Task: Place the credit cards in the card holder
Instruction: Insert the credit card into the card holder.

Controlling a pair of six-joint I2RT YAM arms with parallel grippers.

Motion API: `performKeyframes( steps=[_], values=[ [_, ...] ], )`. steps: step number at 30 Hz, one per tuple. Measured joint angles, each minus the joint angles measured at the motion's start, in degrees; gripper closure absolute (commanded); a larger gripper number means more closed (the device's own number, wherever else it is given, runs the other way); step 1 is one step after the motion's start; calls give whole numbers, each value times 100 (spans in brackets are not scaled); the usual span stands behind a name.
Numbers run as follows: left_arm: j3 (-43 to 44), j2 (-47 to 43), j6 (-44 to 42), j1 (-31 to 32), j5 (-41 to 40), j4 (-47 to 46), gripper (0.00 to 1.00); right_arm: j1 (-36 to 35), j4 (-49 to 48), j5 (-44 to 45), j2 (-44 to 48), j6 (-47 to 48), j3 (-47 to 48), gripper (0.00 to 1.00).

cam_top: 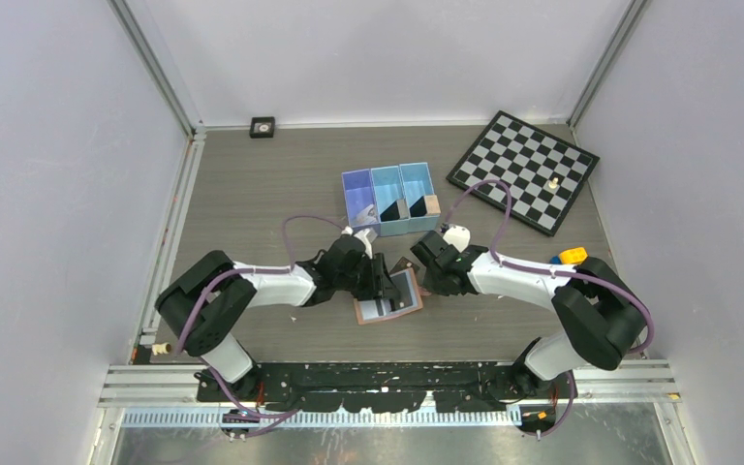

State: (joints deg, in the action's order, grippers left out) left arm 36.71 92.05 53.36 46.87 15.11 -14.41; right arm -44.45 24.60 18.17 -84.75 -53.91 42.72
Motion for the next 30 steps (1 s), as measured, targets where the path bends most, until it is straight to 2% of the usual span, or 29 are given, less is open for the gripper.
performKeyframes(
  steps=[13,18,21,24,26,30],
  values=[
    [804,63,-315,208,-459,1054,58,-9,-9,7,-7,0,0,100],
    [831,136,-407,225,-466,1198,53,-13,0,24,-4,-2,0,98],
    [828,81,-476,225,-490,1300,44,-9,55,42,31,0,0,90],
    [815,-157,-608,225,-533,1502,37,61,238,48,258,9,-20,72],
    [780,-439,-691,225,-575,1659,32,129,374,46,509,46,-26,63],
    [695,-1165,-892,225,-752,2002,27,229,564,-4,1145,164,-26,58]
  ],
)
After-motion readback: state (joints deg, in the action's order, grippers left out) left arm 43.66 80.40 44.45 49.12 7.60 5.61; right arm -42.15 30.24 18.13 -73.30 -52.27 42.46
